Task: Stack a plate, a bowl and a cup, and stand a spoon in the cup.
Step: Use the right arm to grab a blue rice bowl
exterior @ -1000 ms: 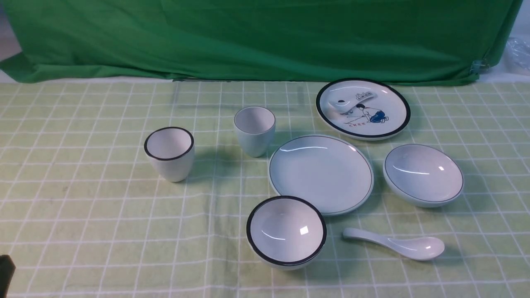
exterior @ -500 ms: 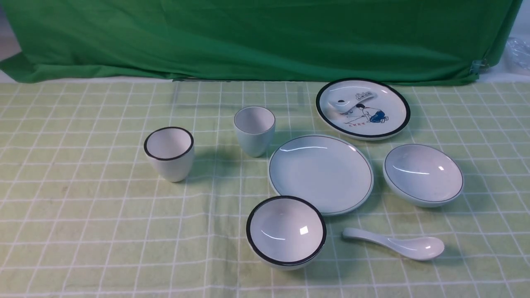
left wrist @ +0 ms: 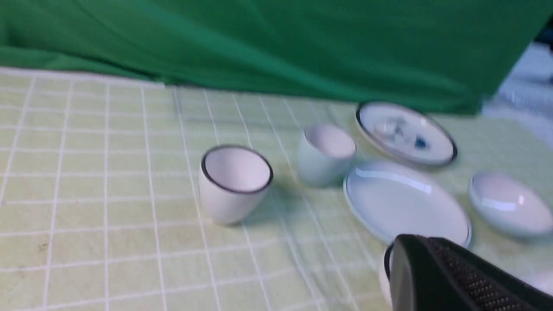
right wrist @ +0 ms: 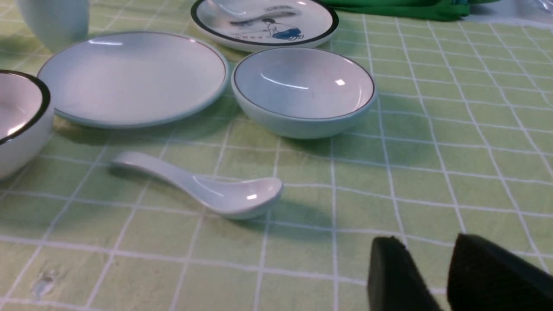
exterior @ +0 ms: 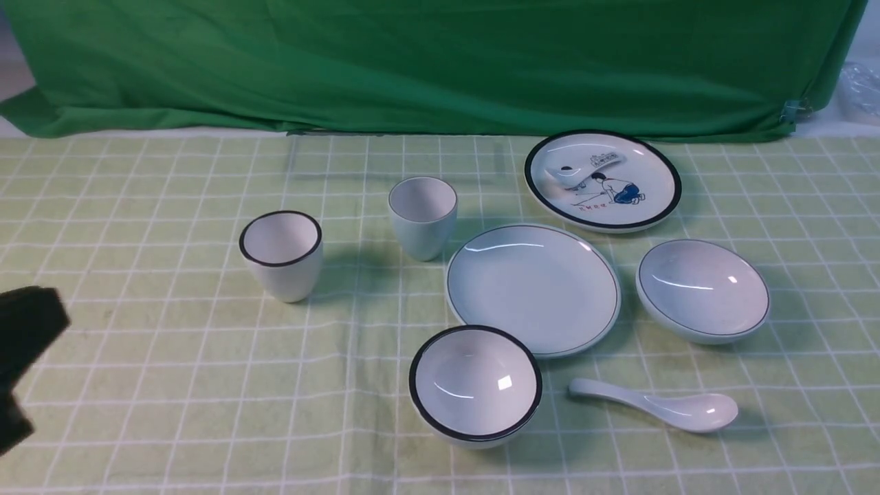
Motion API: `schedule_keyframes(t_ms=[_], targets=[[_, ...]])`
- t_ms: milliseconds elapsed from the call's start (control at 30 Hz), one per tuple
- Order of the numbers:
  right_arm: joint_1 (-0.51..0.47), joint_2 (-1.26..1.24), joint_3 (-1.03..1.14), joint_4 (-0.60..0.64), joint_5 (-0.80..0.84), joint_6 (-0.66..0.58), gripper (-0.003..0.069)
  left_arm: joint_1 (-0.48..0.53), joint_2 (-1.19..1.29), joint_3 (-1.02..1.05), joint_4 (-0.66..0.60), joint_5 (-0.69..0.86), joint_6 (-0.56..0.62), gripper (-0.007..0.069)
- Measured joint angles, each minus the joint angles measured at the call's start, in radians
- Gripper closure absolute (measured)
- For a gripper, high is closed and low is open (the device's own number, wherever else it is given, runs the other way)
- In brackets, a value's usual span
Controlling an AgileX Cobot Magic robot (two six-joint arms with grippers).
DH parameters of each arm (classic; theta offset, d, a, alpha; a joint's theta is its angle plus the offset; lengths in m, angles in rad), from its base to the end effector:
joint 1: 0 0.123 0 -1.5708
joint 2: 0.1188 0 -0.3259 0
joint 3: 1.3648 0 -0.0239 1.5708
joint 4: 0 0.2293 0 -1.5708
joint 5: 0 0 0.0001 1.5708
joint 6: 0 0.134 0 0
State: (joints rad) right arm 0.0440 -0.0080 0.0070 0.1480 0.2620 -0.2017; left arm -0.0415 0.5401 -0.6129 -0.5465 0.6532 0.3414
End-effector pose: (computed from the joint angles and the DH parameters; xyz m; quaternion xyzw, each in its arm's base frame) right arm 0.0341 0.0066 0.1801 -0.0515 0.7632 0.0099 0.6441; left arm 0.0791 -0.0457 0.3308 0.0593 0.8304 -0.1741 0.5260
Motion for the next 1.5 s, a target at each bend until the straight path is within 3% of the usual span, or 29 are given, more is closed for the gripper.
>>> schedule_keyframes(t_ms=[133, 300, 333, 433, 533, 700, 800, 900, 1133, 1300, 1500], targets=[[0.000, 0.000, 0.000, 0.000, 0.000, 0.000, 0.0421, -0.067, 0.175, -0.080, -0.014, 0.044, 0.064, 0.0615], [0.000, 0.000, 0.000, 0.000, -0.008, 0.000, 0.0421, -0.259, 0.375, -0.163, -0.006, 0.072, 0.111, 0.0615], [0.000, 0.000, 0.000, 0.000, -0.010, 0.000, 0.0421, -0.259, 0.380, -0.163, -0.006, 0.073, 0.112, 0.0615], [0.000, 0.000, 0.000, 0.109, -0.101, 0.097, 0.0421, -0.355, 0.433, -0.181, -0.005, 0.074, 0.135, 0.0615], [0.000, 0.000, 0.000, 0.241, -0.222, 0.271, 0.0421, -0.379, 0.438, -0.181, -0.005, 0.052, 0.143, 0.0615], [0.003, 0.007, -0.012, 0.280, -0.309, 0.396, 0.0421, -0.380, 0.434, -0.183, -0.003, 0.004, 0.148, 0.0615], [0.017, 0.073, -0.079, 0.282, -0.206, 0.349, 0.0429, -0.380, 0.434, -0.184, -0.003, -0.002, 0.151, 0.0615], [0.056, 0.357, -0.313, 0.283, 0.011, 0.112, 0.0451, -0.380, 0.434, -0.184, -0.003, -0.004, 0.188, 0.0615], [0.079, 0.971, -0.741, 0.270, 0.365, -0.209, 0.0449, -0.381, 0.429, -0.185, -0.003, 0.016, 0.212, 0.0615], [0.080, 1.287, -0.956, 0.199, 0.435, -0.249, 0.0434, -0.381, 0.389, -0.185, -0.002, 0.043, 0.214, 0.0615], [0.147, 1.592, -1.153, 0.084, 0.471, -0.254, 0.0309, -0.381, 0.277, -0.185, -0.002, 0.040, 0.236, 0.0615]])
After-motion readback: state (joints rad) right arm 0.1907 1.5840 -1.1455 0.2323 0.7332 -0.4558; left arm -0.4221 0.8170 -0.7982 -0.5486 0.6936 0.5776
